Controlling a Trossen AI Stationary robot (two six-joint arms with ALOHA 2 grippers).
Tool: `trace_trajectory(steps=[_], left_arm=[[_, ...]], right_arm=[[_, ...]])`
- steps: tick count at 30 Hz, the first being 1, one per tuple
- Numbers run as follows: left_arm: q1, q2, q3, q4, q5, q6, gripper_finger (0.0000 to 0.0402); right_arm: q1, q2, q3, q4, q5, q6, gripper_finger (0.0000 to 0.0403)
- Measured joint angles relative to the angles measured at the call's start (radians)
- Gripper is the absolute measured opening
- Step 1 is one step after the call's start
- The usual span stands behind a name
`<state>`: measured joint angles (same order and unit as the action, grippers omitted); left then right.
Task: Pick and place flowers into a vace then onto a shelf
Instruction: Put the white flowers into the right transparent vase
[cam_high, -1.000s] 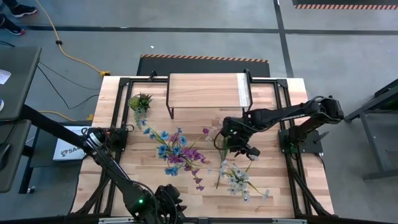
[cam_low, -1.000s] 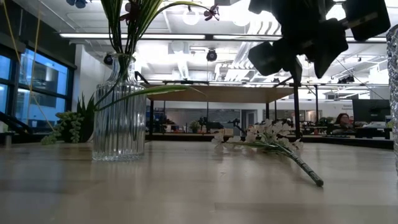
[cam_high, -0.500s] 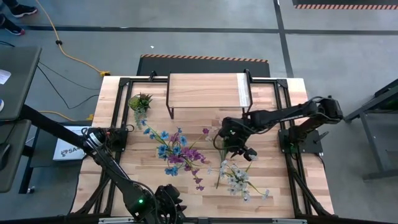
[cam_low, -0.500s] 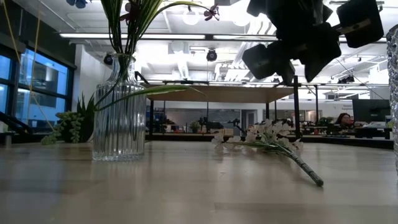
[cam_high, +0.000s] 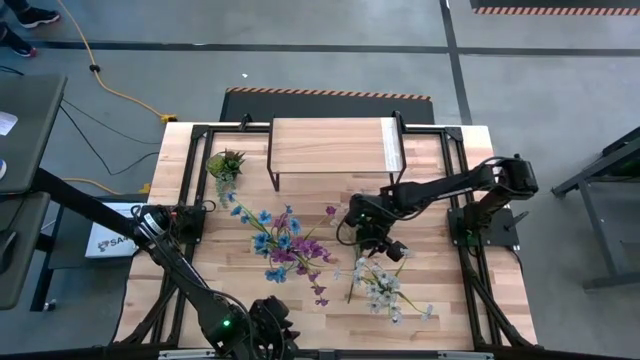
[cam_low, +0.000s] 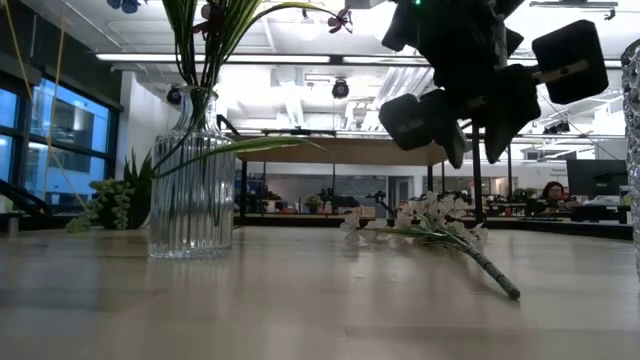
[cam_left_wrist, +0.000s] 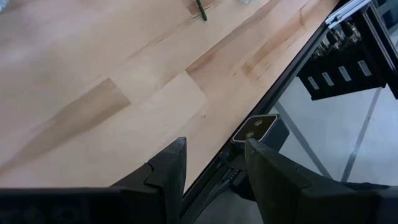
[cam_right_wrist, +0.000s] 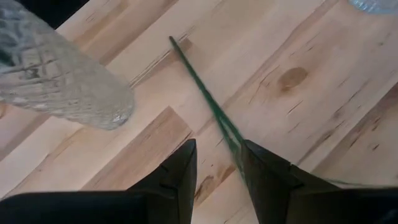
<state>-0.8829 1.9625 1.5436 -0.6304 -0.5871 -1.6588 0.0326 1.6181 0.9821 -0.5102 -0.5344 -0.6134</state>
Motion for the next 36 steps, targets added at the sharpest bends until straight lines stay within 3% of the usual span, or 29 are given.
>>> trace_trajectory(steps=[7,19,31,36], left_arm=[[0.0,0.0,0.0,0.0,0.006,0.0,0.0198],[0.0,0.0,0.0,-0.001,0.013,0.0,0.0198],[0.0,0.0,0.0,-0.001,0.02,0.0,0.0198],[0.0,0.0,0.0,0.0,0.021,0.0,0.0198]], right_arm=[[0.0,0.036,0.0,-0.001,0.0,0.001,0.0125],[0.0,0.097,0.0,0.043,0.039,-0.032,0.0184],[-0.013,0.126,0.0,0.025,0.07,-0.06,0.0185],[-0.012,0.173,0.0,0.031,0.145,-0.097,0.0185]])
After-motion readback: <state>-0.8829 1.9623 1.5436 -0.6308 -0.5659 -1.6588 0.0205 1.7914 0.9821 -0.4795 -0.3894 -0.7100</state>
